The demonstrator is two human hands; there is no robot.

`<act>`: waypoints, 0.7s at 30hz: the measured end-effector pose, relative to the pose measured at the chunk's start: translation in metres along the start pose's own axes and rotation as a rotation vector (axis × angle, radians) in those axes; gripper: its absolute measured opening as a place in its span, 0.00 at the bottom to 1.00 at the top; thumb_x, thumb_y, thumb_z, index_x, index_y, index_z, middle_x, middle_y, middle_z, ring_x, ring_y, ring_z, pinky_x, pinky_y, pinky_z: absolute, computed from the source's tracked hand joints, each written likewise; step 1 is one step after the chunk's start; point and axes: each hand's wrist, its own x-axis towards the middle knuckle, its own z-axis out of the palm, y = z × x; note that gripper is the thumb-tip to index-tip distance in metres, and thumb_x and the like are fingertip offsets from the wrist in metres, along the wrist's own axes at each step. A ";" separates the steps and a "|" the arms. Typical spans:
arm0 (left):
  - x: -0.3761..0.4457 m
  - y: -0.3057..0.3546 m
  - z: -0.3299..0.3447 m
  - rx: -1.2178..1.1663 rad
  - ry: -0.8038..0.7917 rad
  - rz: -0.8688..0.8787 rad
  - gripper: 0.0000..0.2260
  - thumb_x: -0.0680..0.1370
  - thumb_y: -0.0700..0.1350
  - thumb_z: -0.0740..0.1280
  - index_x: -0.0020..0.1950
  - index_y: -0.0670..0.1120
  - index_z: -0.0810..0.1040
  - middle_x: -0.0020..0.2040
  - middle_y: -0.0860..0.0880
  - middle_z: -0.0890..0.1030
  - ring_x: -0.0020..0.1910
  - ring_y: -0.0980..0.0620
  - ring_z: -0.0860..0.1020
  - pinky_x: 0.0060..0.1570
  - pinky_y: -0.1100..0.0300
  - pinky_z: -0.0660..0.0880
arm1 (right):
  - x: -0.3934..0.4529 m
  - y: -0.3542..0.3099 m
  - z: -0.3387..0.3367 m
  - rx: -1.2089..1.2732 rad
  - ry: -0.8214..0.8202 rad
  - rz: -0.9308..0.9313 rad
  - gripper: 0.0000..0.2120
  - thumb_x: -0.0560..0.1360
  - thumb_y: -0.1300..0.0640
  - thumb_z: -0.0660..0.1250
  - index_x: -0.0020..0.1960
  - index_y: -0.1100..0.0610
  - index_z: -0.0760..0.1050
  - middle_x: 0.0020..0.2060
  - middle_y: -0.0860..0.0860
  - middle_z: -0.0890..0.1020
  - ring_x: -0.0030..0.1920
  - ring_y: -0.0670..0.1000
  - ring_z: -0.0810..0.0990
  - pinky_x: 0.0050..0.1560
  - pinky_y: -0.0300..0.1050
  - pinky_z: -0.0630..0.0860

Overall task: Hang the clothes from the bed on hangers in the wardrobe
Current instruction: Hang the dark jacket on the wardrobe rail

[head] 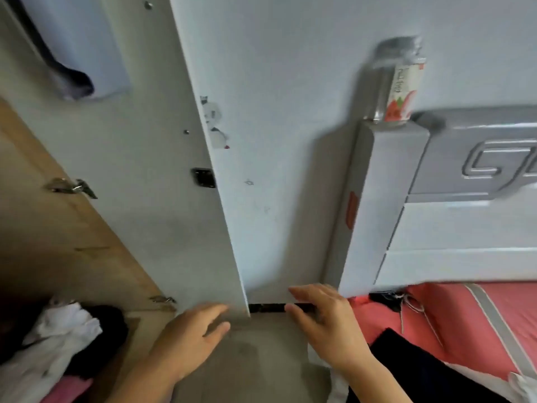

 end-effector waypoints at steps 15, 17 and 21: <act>-0.112 -0.114 -0.163 -0.059 0.641 -0.597 0.18 0.80 0.54 0.60 0.70 0.57 0.69 0.66 0.59 0.71 0.61 0.59 0.72 0.59 0.61 0.72 | 0.162 -0.229 0.176 0.170 -0.521 -0.774 0.13 0.71 0.46 0.67 0.53 0.48 0.81 0.47 0.44 0.82 0.48 0.46 0.80 0.46 0.36 0.75; -0.127 -0.111 -0.194 0.095 0.757 -0.622 0.18 0.79 0.56 0.59 0.69 0.57 0.70 0.64 0.58 0.73 0.61 0.59 0.72 0.60 0.62 0.70 | 0.179 -0.263 0.185 0.224 -0.513 -0.858 0.14 0.69 0.47 0.70 0.53 0.50 0.82 0.45 0.42 0.81 0.47 0.44 0.80 0.45 0.28 0.72; -0.159 -0.092 -0.256 0.364 0.906 -0.672 0.26 0.73 0.65 0.50 0.66 0.58 0.71 0.63 0.60 0.73 0.62 0.60 0.70 0.59 0.59 0.70 | 0.202 -0.341 0.188 0.415 -0.491 -1.015 0.10 0.70 0.49 0.73 0.50 0.48 0.81 0.45 0.31 0.76 0.50 0.34 0.75 0.45 0.23 0.69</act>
